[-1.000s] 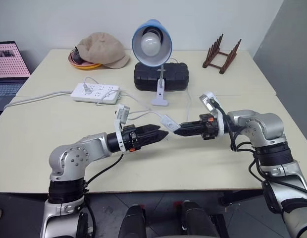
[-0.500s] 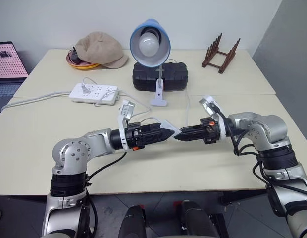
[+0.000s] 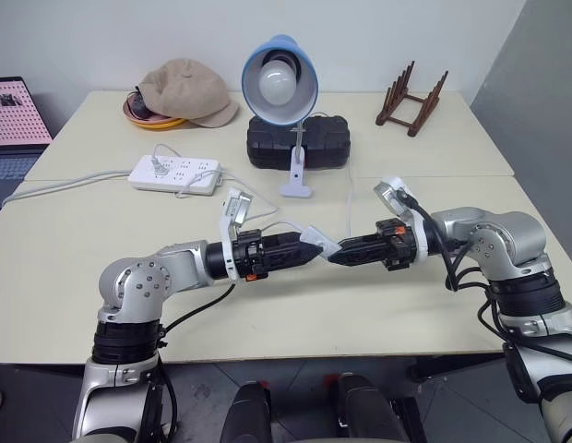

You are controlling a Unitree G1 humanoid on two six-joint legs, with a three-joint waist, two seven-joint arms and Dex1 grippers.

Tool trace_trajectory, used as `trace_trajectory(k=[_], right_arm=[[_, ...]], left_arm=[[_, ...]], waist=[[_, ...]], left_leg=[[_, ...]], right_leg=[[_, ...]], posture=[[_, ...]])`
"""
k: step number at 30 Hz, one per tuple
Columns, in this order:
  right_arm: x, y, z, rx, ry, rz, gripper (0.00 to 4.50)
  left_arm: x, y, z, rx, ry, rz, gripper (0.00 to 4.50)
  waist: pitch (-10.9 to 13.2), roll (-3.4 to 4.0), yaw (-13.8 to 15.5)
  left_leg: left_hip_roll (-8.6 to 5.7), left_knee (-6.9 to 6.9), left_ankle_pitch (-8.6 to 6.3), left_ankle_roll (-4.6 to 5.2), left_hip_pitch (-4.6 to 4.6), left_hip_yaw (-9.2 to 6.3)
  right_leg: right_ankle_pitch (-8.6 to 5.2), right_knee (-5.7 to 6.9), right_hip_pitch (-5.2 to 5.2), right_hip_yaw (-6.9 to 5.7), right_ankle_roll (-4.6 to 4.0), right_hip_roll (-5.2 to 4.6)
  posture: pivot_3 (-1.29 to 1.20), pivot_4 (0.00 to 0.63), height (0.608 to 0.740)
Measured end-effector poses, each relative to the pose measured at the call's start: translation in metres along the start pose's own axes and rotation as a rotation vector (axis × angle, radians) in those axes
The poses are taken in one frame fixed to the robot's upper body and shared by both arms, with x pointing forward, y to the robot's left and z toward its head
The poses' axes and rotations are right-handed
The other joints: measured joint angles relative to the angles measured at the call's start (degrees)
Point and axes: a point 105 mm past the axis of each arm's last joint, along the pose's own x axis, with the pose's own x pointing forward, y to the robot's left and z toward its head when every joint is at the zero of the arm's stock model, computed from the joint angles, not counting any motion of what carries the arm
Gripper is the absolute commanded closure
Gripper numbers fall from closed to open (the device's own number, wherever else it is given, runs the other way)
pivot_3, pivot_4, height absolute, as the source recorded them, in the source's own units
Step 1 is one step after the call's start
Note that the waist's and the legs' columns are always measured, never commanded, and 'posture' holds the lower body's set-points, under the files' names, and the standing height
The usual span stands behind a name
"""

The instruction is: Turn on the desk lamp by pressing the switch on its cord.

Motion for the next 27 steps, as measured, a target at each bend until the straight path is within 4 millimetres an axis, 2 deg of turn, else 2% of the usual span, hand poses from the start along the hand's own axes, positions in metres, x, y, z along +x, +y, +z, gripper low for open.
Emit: trace_trajectory(k=[14, 17, 24, 26, 27], right_arm=[[0.003, 0.0004, -0.0028, 0.006, 0.014, 0.012, 4.13], [0.0032, 0.0018, -0.0025, 0.006, 0.013, 0.024, 4.13], [0.0031, 0.0028, -0.0024, 0.004, 0.012, 0.035, 4.13], [0.0031, 0.0028, -0.0024, 0.004, 0.012, 0.035, 4.13], [0.0032, 0.0026, -0.0024, 0.004, 0.012, 0.033, 4.13]], left_arm=[[0.0003, -0.0043, 0.0, 0.0, 0.001, -0.035, 3.74], [-0.0004, -0.0068, 0.0005, 0.0, 0.001, -0.055, 3.91], [-0.0004, -0.0079, 0.0007, 0.0, 0.0, -0.065, 3.96], [-0.0004, -0.008, 0.0008, 0.002, 0.0, -0.065, 3.26], [-0.0003, -0.0077, 0.0008, 0.004, 0.001, -0.062, 3.12]], waist=[[0.0, 0.0, 0.0], [0.01, -0.01, 0.0], [0.01, -0.01, 0.0], [0.01, 0.0, 0.0], [0.01, -0.01, 0.01]], left_leg=[[0.0, -0.06, 0.0, 0.0, -0.04, 0.0], [0.0, -0.07, 0.0, 0.0, -0.06, 0.0], [0.0, -0.08, 0.0, 0.0, -0.12, 0.0], [0.0, -0.08, 0.0, 0.0, -0.15, 0.0], [0.0, -0.08, 0.0, 0.0, -0.16, 0.0]], right_leg=[[0.0, -0.09, -0.04, -0.01, 0.0, 0.0], [-0.01, -0.1, -0.06, -0.02, -0.01, 0.0], [-0.01, -0.13, -0.09, -0.02, 0.0, 0.0], [0.0, -0.13, -0.12, -0.02, 0.0, 0.0], [0.0, -0.13, -0.13, -0.02, 0.0, 0.0]], posture=[[0.0, 0.15, 0.74], [0.0, 0.15, 0.74], [0.0, 0.15, 0.74], [0.0, 0.15, 0.74], [0.0, 0.15, 0.74]])
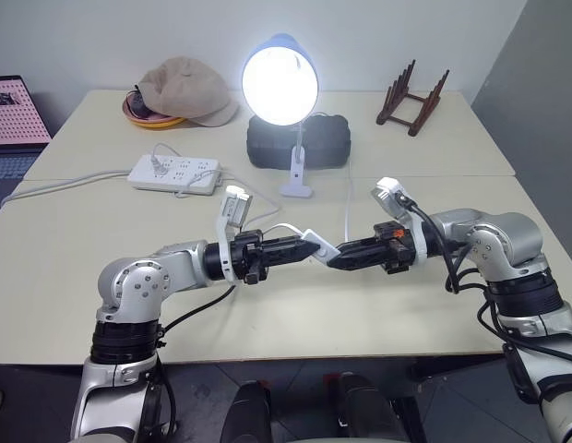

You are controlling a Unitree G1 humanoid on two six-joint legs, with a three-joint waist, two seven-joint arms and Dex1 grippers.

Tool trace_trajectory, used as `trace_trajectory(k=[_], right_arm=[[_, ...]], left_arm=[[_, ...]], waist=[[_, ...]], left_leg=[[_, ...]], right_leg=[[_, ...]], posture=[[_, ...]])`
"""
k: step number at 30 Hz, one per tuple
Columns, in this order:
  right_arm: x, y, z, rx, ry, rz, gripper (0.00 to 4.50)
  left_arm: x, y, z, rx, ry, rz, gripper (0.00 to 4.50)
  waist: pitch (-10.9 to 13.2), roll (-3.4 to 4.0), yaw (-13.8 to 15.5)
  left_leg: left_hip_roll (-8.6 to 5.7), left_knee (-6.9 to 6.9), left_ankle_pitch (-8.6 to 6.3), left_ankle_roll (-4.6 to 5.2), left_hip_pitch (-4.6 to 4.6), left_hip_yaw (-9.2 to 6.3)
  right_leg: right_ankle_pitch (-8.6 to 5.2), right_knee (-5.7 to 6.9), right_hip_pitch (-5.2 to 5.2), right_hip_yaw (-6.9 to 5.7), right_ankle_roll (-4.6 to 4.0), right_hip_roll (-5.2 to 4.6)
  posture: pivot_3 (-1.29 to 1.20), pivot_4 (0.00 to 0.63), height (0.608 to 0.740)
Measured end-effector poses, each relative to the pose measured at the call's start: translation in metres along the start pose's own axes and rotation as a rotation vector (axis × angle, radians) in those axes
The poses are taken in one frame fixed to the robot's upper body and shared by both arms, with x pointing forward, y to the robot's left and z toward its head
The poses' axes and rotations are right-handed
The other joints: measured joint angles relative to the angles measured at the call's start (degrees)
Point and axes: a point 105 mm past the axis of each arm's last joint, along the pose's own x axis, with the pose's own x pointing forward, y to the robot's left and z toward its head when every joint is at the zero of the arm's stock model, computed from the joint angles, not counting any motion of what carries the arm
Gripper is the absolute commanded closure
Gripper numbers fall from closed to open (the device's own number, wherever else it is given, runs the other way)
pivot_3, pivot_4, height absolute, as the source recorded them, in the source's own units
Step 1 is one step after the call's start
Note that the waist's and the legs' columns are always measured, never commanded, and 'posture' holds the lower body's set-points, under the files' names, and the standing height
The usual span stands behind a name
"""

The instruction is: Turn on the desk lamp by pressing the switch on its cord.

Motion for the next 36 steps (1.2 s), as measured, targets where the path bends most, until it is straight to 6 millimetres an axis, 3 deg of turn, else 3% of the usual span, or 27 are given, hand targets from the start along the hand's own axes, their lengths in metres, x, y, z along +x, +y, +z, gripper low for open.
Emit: trace_trajectory(k=[4, 10, 16, 19, 23, 26, 28, 33, 36], right_arm=[[0.0, -0.002, 0.001, -0.003, -0.002, -0.012, 4.13], [-0.001, -0.01, 0.012, -0.029, -0.021, -0.034, 4.13], [0.001, -0.056, 0.011, -0.161, 0.04, -0.214, 4.13], [0.003, -0.079, -0.002, -0.225, 0.13, -0.303, 4.13], [0.01, -0.11, -0.023, -0.376, 0.317, -0.399, 4.13], [0.012, -0.116, -0.022, -0.45, 0.36, -0.402, 4.13], [0.013, -0.118, -0.02, -0.484, 0.385, -0.404, 3.4], [0.012, -0.116, -0.025, -0.473, 0.393, -0.368, 2.24], [-0.001, -0.107, -0.03, -0.463, 0.384, -0.361, 1.61]], left_arm=[[0.0, 0.002, -0.002, -0.004, 0.011, 0.015, 2.39], [-0.024, 0.008, -0.016, -0.011, 0.053, 0.126, 1.3], [-0.048, 0.014, 0.0, 0.206, 0.101, 0.3, 0.08], [-0.057, 0.017, 0.009, 0.365, 0.15, 0.39, 0.04], [-0.063, 0.022, 0.01, 0.636, 0.339, 0.463, 0.04], [-0.059, 0.025, 0.006, 0.698, 0.394, 0.446, 0.04], [-0.053, 0.026, 0.006, 0.729, 0.412, 0.424, 0.0], [-0.052, 0.031, 0.011, 0.748, 0.426, 0.421, 0.0], [-0.047, 0.035, 0.014, 0.762, 0.449, 0.391, 0.0]], waist=[[0.0, 0.0, 0.01], [0.0, 0.0, -0.15], [0.01, -0.01, -0.13], [0.04, 0.01, -0.04], [0.05, 0.02, -0.04], [0.06, 0.03, -0.05], [0.06, 0.03, -0.06], [0.06, 0.03, -0.05], [0.06, 0.03, 0.44]], left_leg=[[0.0, 0.0, 0.0, 0.0, -0.14, 0.0], [0.02, -0.07, 0.0, 0.0, -0.28, 0.02], [0.01, -0.06, 0.0, 0.0, -0.27, 0.05], [0.01, -0.1, 0.01, -0.01, -0.32, 0.1], [0.02, -0.23, 0.0, -0.01, -0.32, 0.16], [0.02, -0.22, 0.0, -0.01, -0.32, 0.17], [0.02, -0.21, 0.01, -0.01, -0.31, 0.16], [0.03, -0.18, 0.01, -0.01, -0.28, 0.15], [0.02, -0.17, 0.01, -0.01, -0.32, 0.14]], right_leg=[[0.0, 0.01, -0.14, 0.0, 0.01, 0.0], [0.0, 0.09, -0.39, 0.02, -0.01, 0.01], [0.0, 0.08, -0.42, 0.05, -0.02, 0.0], [0.0, 0.05, -0.45, 0.09, -0.01, -0.01], [0.0, -0.02, -0.48, 0.12, -0.03, -0.01], [0.0, -0.02, -0.47, 0.12, -0.02, -0.02], [0.0, 0.02, -0.46, 0.12, -0.02, -0.01], [0.0, 0.14, -0.47, 0.1, -0.02, 0.0], [-0.01, 0.12, -0.47, 0.1, -0.02, -0.01]], posture=[[0.0, 0.15, 0.74], [0.0, 0.15, 0.74], [0.0, 0.15, 0.74], [0.0, 0.15, 0.74], [0.0, 0.15, 0.74], [0.0, 0.15, 0.74], [0.0, 0.15, 0.74], [0.0, 0.15, 0.74], [0.0, 0.15, 0.74]])
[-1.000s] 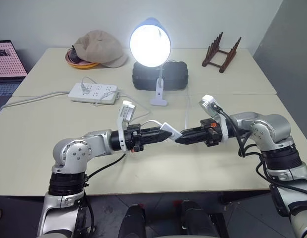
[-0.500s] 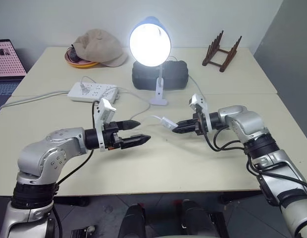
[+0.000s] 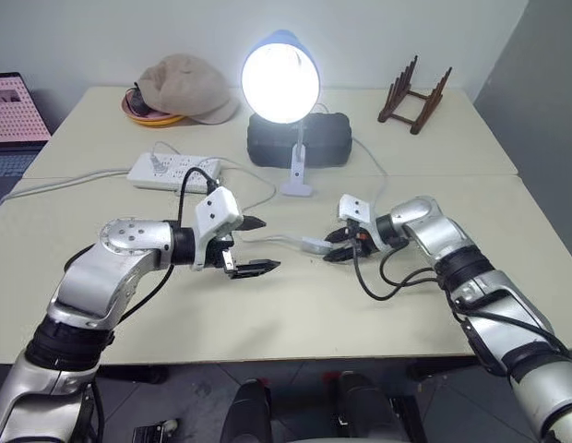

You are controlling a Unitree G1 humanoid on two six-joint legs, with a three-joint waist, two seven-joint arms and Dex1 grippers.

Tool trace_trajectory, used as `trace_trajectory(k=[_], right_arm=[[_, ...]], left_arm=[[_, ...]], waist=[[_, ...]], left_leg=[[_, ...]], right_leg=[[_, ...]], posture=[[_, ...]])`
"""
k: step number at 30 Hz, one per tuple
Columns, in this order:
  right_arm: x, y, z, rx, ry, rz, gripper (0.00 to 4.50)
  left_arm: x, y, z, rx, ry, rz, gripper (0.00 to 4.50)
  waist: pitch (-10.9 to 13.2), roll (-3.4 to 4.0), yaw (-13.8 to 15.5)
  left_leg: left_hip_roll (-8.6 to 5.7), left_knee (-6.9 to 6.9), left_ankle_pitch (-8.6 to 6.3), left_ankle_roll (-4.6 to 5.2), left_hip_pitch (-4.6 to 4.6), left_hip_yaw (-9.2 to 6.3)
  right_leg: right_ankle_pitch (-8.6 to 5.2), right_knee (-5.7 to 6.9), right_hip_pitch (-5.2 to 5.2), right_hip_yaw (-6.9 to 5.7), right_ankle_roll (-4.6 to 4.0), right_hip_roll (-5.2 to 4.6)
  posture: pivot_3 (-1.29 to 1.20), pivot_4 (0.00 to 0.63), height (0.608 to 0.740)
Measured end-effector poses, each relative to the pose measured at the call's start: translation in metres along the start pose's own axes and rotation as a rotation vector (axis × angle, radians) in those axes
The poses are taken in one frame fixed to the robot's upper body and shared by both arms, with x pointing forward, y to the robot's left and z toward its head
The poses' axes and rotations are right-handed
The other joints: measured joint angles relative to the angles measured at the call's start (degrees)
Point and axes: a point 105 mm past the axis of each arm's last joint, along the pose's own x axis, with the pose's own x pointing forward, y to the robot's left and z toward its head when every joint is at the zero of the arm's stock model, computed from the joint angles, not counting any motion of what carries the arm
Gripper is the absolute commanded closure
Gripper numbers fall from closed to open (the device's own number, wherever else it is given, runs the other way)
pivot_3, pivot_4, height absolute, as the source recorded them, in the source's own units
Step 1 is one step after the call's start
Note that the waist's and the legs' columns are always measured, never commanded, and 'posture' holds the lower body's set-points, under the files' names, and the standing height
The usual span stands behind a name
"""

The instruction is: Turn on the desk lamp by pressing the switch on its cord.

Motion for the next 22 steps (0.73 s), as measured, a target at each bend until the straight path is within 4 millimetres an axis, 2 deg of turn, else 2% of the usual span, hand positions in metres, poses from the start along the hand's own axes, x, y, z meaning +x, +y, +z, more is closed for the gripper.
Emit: trace_trajectory(k=[3, 7, 10, 15, 17, 19, 21, 22], right_arm=[[-0.019, 0.005, -0.001, 0.022, -0.025, -0.028, 0.89], [-0.046, 0.018, 0.017, 0.024, -0.106, -0.09, 0.04], [-0.066, 0.037, 0.034, 0.03, -0.202, -0.165, 0.04], [-0.08, 0.075, 0.027, 0.135, -0.245, -0.242, 0.04], [-0.085, 0.095, 0.023, 0.175, -0.264, -0.278, 0.04], [-0.09, 0.111, 0.016, 0.217, -0.265, -0.298, 0.04], [-0.097, 0.112, 0.013, 0.224, -0.245, -0.332, 0.04], [-0.101, 0.112, 0.011, 0.222, -0.232, -0.348, 0.04]], left_arm=[[0.003, 0.007, 0.001, 0.012, 0.013, -0.019, 0.0], [0.016, 0.021, 0.007, 0.049, 0.015, -0.048, 0.0], [0.027, 0.025, 0.006, 0.078, 0.027, -0.1, 0.0], [0.026, 0.027, -0.009, 0.085, 0.078, -0.168, 0.0], [0.012, 0.025, -0.015, 0.081, 0.116, -0.212, 0.0], [-0.011, 0.028, -0.025, 0.05, 0.168, -0.206, 0.0], [-0.025, 0.031, -0.026, 0.035, 0.171, -0.183, 0.0], [-0.029, 0.031, -0.026, 0.032, 0.172, -0.178, 0.0]], waist=[[0.0, 0.0, 0.09], [0.01, 0.01, 0.24], [0.0, 0.01, 0.33], [0.01, 0.01, 0.04], [0.0, 0.0, -0.04], [0.01, 0.0, -0.49], [0.01, 0.0, -0.54], [0.0, -0.01, -0.42]], left_leg=[[-0.01, 0.01, 0.0, 0.0, -0.02, 0.0], [0.0, 0.02, 0.0, 0.0, 0.0, -0.03], [0.0, 0.03, 0.0, 0.0, 0.01, 0.0], [0.01, 0.01, 0.0, 0.01, -0.01, 0.0], [0.03, -0.01, 0.0, 0.01, -0.02, -0.04], [0.03, -0.01, -0.01, 0.01, 0.02, -0.01], [0.02, 0.06, 0.0, 0.01, 0.04, 0.02], [0.02, 0.12, 0.0, 0.01, 0.06, 0.02]], right_leg=[[0.0, -0.01, 0.0, 0.0, 0.0, 0.0], [-0.01, 0.05, 0.0, -0.03, 0.01, 0.01], [-0.01, 0.03, 0.0, 0.01, 0.01, 0.01], [-0.05, 0.06, -0.04, 0.02, -0.01, 0.01], [-0.09, 0.07, -0.04, -0.03, -0.01, 0.03], [-0.11, 0.08, -0.04, 0.01, -0.02, 0.02], [-0.1, 0.09, 0.0, 0.03, -0.02, -0.01], [-0.26, 0.08, 0.03, 0.02, -0.3, -0.03]], posture=[[0.0, 0.15, 0.74], [0.0, 0.15, 0.74], [0.0, 0.15, 0.74], [0.0, 0.15, 0.74], [0.0, 0.15, 0.74], [0.0, 0.15, 0.74], [0.0, 0.15, 0.74], [0.0, 0.15, 0.74]])
